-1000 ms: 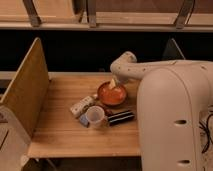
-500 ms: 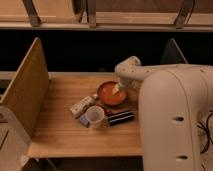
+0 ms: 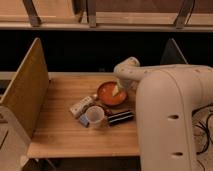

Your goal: Pick up the ceramic bowl

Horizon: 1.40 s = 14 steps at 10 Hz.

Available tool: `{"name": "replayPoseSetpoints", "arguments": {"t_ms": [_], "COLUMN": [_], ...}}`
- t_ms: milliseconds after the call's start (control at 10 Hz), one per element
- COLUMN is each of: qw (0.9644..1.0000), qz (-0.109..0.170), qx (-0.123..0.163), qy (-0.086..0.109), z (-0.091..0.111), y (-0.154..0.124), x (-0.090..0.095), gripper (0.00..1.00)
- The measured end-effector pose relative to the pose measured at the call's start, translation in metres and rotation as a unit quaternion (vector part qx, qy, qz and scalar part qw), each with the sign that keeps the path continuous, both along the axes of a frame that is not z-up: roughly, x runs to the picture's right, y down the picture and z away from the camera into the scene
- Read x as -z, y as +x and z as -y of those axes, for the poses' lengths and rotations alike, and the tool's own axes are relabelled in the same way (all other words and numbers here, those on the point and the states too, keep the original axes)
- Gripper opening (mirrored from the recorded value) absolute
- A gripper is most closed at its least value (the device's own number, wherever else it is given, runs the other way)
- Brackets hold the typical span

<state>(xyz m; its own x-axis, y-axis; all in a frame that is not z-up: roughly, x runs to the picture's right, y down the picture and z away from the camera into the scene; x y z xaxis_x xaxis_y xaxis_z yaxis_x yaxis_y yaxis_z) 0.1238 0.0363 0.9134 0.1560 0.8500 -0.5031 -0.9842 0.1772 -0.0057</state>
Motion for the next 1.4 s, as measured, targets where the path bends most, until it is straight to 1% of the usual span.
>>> {"name": "replayPoseSetpoints", "arguments": {"t_ms": [100, 300, 400, 500, 600, 800, 1000, 1100, 1200, 1300, 1400], "qw": [0.9999, 0.9994, 0.9993, 0.9991, 0.9989, 0.9984, 0.9979, 0.9980, 0.9982, 0.9988, 0.9993], "qz": [-0.009, -0.024, -0.022, -0.016, -0.014, -0.006, -0.003, -0.001, -0.005, -0.012, -0.024], "qx": [0.003, -0.001, -0.003, -0.003, -0.003, -0.003, -0.008, -0.010, -0.014, -0.015, -0.015], "qy": [-0.009, -0.027, -0.031, -0.038, -0.045, -0.057, -0.064, -0.063, -0.059, -0.045, -0.026], "z": [-0.003, -0.010, -0.012, -0.015, -0.018, -0.024, -0.030, -0.030, -0.027, -0.018, -0.005], "y": [0.000, 0.004, 0.000, -0.009, -0.011, -0.017, -0.017, -0.019, -0.018, -0.012, -0.002], "x": [-0.006, -0.015, -0.020, -0.027, -0.030, -0.038, -0.042, -0.044, -0.043, -0.039, -0.031], "gripper": [0.80, 0.80, 0.80, 0.75, 0.68, 0.45, 0.28, 0.16, 0.06, 0.01, 0.00]}}
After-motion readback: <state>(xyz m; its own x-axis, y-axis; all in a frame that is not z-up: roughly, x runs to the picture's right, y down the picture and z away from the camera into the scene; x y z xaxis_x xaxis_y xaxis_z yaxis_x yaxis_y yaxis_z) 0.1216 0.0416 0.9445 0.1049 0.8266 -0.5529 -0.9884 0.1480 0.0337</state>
